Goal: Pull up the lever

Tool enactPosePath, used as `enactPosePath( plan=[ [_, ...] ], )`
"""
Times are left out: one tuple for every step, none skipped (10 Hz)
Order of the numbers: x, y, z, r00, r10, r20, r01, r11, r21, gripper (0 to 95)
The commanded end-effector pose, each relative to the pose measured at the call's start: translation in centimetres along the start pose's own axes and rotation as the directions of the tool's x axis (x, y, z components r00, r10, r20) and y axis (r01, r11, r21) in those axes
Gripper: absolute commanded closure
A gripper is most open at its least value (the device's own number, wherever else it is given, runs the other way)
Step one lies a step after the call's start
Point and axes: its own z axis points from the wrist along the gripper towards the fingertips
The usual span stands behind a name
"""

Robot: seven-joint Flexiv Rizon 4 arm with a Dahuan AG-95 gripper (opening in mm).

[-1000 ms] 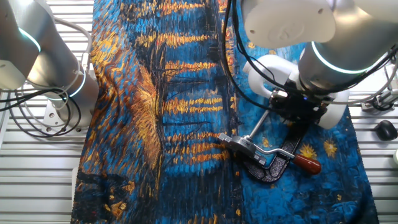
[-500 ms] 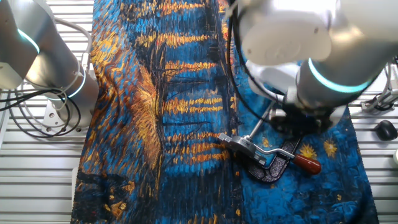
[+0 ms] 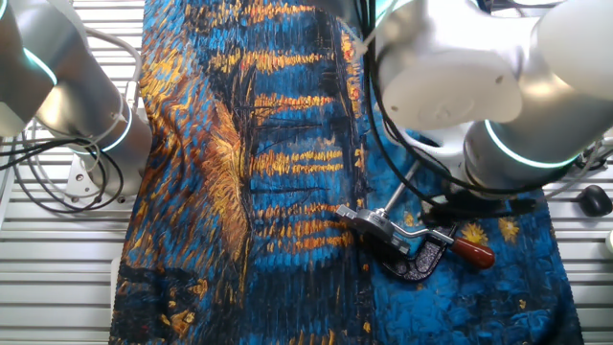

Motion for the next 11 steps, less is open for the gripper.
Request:
enactPosePath(
  plan=[
    [0.6, -0.1, 0.4, 0.968, -0.248, 0.043, 0.247, 0.969, 0.032, 57.0],
    [0.4, -0.2, 0.6, 0.96, -0.277, 0.046, 0.275, 0.961, 0.033, 57.0],
    [-0.1, -0.5, 0.9, 0.957, -0.285, 0.054, 0.283, 0.958, 0.034, 57.0],
    [-0.5, -0.8, 1.2, 0.956, -0.288, 0.063, 0.286, 0.958, 0.037, 57.0],
    [-0.9, -1.0, 1.4, 0.955, -0.288, 0.072, 0.285, 0.958, 0.039, 57.0],
    [-1.1, -1.1, 1.5, 0.954, -0.289, 0.073, 0.287, 0.957, 0.037, 57.0],
    [-1.1, -1.1, 1.5, 0.954, -0.289, 0.073, 0.287, 0.957, 0.037, 57.0],
    [-1.2, -1.2, 1.5, 0.949, -0.306, 0.075, 0.304, 0.952, 0.03, 57.0],
    [-1.2, -1.2, 1.5, 0.945, -0.317, 0.081, 0.316, 0.949, 0.019, 76.0],
    [-1.2, -1.2, 1.5, 0.936, -0.339, 0.093, 0.341, 0.94, 0.004, 76.0],
    [-1.0, -1.1, 1.4, 0.928, -0.361, 0.095, 0.364, 0.931, -0.01, 76.0]
  ],
)
